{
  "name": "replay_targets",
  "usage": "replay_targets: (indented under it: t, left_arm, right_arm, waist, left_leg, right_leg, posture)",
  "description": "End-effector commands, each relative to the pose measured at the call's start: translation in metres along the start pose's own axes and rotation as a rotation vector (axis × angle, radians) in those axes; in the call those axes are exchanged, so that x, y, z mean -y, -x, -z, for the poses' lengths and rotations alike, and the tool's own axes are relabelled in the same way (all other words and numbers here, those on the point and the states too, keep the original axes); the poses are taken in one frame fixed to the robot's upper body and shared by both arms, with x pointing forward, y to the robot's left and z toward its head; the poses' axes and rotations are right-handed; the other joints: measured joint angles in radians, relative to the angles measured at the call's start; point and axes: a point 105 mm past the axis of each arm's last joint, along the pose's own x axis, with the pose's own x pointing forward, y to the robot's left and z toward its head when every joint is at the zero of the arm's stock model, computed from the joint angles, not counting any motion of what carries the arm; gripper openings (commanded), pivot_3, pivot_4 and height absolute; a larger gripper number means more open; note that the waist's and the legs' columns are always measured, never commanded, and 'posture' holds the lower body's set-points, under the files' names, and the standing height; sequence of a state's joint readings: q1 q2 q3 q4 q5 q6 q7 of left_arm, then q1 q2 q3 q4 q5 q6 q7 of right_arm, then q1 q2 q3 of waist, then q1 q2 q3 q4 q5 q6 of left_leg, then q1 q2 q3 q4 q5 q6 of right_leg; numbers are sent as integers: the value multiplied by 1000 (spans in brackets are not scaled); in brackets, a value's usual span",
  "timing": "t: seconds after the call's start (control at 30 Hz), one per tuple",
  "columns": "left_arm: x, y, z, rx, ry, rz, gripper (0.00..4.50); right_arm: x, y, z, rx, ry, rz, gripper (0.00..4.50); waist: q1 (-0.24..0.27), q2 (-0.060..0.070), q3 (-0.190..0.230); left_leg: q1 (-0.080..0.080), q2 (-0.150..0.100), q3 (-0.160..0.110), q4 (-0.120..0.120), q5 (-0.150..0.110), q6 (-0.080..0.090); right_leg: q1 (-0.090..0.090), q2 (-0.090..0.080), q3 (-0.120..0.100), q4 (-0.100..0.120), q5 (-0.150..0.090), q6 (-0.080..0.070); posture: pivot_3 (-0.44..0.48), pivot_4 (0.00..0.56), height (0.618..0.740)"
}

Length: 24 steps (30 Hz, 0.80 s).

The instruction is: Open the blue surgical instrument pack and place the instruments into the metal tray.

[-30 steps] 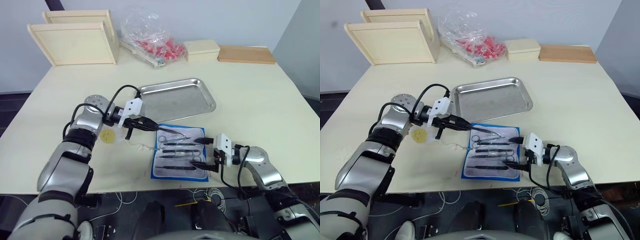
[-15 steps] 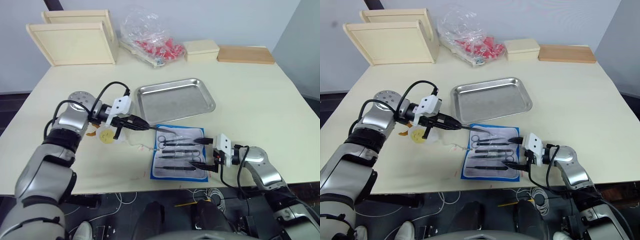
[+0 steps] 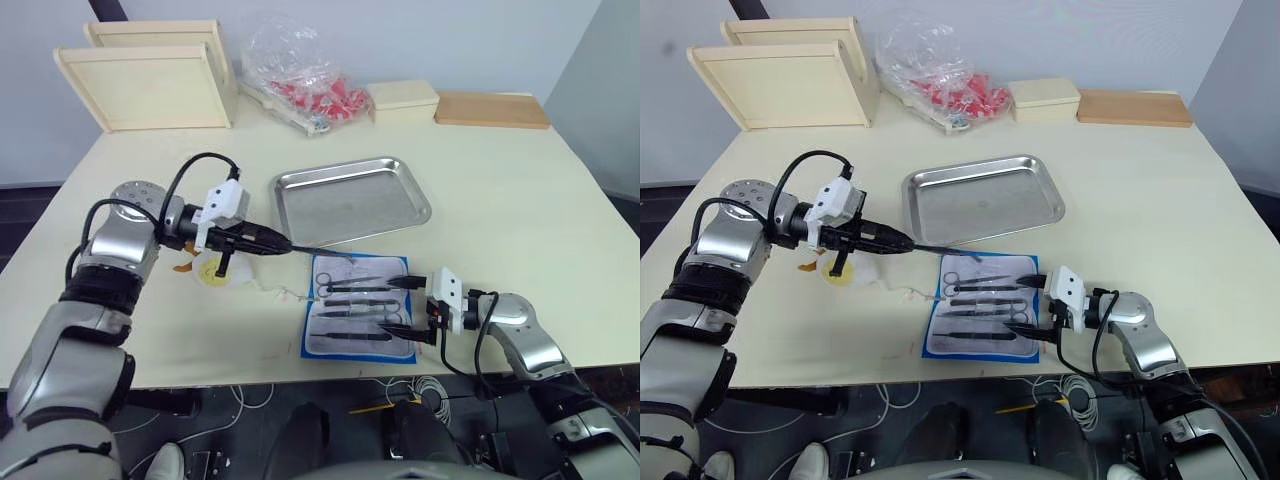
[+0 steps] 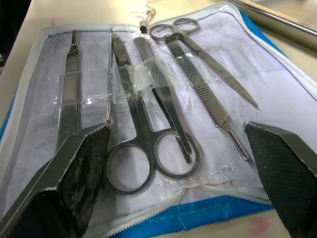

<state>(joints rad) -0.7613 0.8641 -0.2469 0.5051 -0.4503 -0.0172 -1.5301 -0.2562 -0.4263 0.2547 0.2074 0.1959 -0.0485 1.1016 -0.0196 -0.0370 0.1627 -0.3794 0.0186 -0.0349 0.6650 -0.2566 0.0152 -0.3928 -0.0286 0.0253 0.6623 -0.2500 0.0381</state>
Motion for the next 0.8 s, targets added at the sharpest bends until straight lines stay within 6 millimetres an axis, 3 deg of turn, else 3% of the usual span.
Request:
replay_targets:
  t: [0.03,0.2,0.33,0.43,0.63,0.8]
  left_arm:
    - [-10,-2,-21,86,12,-136,284]
    - [-22,-17,-38,200,128,-372,284]
    - [-20,-32,-42,231,170,-503,284]
    - [-23,-45,-36,223,189,-656,284]
    - [-35,-51,-27,243,299,-987,284]
    - [-32,-55,-4,214,440,-1273,284]
  right_arm:
    - [-31,1,59,-196,-169,-68,4500]
    - [-30,1,59,-199,-167,-72,4500]
    - [-30,1,60,-201,-165,-79,4500]
    - [-31,0,61,-204,-167,-88,4500]
    - [-33,-1,61,-202,-169,-94,4500]
    - [-34,-1,62,-205,-170,-98,4500]
  waist:
    - [0,0,0]
    - [1,-1,-1]
    - [0,-1,-2]
    - [1,-1,-3]
    - [3,0,-5]
    - [3,1,-7]
  left_leg:
    - [0,0,0,0,0,0]
    - [0,0,0,0,0,0]
    - [1,1,0,0,0,0]
    - [1,0,1,-1,0,0]
    - [3,1,0,0,0,0]
    - [3,0,1,-1,0,0]
  right_leg:
    - [0,0,0,0,0,0]
    - [0,0,0,0,0,0]
    - [0,-1,1,0,2,4]
    - [1,-2,1,0,3,3]
    - [2,-2,0,-1,4,2]
    - [2,-2,1,-1,6,-1]
  posture:
    - [0,150,740]
    - [0,150,740]
    - [0,150,740]
    - [0,150,740]
    - [0,150,740]
    - [0,150,740]
